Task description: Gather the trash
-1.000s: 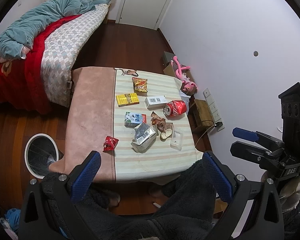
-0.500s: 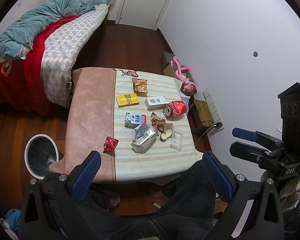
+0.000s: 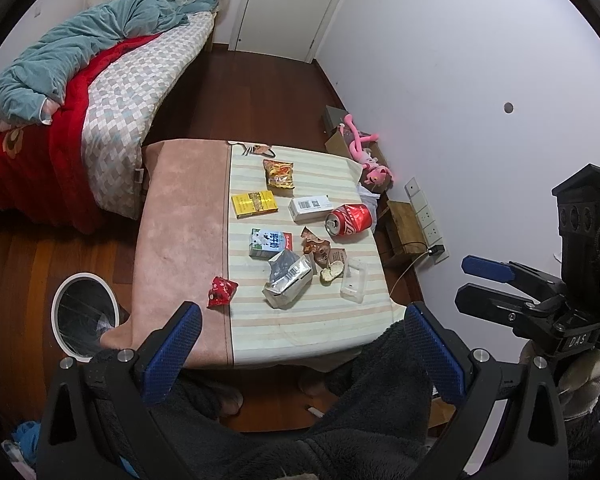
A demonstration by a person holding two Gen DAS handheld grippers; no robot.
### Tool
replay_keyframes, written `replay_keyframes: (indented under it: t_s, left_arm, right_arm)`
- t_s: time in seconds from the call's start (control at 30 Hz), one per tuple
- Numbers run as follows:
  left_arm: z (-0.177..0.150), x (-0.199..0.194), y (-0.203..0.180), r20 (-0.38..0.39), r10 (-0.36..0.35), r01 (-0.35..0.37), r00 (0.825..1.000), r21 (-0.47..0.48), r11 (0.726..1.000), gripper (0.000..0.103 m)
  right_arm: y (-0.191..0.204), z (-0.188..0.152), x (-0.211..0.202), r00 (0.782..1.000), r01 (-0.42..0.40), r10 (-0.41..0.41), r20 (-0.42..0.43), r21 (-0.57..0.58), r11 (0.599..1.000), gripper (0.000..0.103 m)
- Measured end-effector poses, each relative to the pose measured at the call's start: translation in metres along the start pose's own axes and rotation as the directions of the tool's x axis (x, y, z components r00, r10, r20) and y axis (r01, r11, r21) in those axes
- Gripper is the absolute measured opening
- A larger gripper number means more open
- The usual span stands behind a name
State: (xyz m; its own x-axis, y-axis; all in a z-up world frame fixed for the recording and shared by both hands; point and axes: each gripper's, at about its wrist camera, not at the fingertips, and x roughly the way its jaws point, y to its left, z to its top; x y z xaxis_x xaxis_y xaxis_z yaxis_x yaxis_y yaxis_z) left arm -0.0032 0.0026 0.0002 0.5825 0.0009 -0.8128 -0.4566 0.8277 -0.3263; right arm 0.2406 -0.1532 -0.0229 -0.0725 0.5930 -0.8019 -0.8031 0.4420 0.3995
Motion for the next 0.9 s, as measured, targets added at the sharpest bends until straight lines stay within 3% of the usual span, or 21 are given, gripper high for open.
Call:
replay_keyframes:
  t_s: [0.9]
  left_arm:
    - [0.002,-0.0026,-0.0023,0.003,-0.001,0.001,1.0,0.002,1.0,0.103]
  right_arm:
    - [0.0009,-0.0008,0.0001,1.0,0.0,0.0,0.001,0.003,1.0,0.103]
